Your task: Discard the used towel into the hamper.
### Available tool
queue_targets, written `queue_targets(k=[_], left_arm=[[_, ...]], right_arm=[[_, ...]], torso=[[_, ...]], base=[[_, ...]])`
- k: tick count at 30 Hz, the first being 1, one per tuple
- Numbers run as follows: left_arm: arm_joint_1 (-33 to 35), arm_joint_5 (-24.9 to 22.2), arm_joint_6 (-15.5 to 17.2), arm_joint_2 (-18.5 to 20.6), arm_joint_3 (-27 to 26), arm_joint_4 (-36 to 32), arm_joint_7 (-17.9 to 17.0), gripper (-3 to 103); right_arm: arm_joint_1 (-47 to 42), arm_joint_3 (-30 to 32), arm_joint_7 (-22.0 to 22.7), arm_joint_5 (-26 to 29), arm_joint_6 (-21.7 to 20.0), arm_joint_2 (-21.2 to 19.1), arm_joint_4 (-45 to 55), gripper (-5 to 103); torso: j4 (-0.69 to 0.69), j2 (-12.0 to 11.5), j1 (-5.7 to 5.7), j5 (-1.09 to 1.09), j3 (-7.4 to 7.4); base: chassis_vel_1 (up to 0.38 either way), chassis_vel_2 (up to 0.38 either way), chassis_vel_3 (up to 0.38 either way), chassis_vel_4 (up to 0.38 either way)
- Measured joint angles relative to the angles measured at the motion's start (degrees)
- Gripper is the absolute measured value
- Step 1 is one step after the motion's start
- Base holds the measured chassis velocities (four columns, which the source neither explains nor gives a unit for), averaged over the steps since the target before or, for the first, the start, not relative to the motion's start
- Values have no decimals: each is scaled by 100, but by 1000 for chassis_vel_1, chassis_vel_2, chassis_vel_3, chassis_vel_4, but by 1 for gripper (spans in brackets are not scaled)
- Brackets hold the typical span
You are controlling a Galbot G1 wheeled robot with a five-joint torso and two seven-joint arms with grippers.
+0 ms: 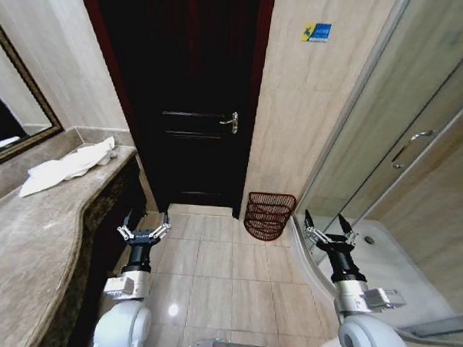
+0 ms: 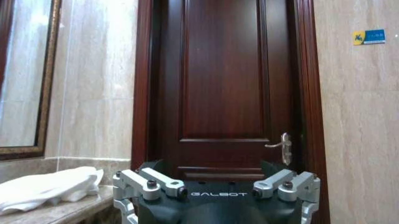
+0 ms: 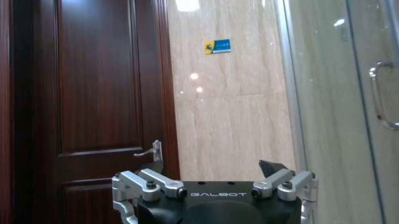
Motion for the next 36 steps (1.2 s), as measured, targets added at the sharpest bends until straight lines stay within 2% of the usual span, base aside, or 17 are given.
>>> queue_targets(k=[36], left_arm=[[-26, -74, -4, 0, 32, 95, 103, 100]], right_arm=[[79, -54, -133, -48, 19, 34, -104, 100]], torso=[[0, 0, -1, 1, 0]], base=[[-133, 137, 137, -137]])
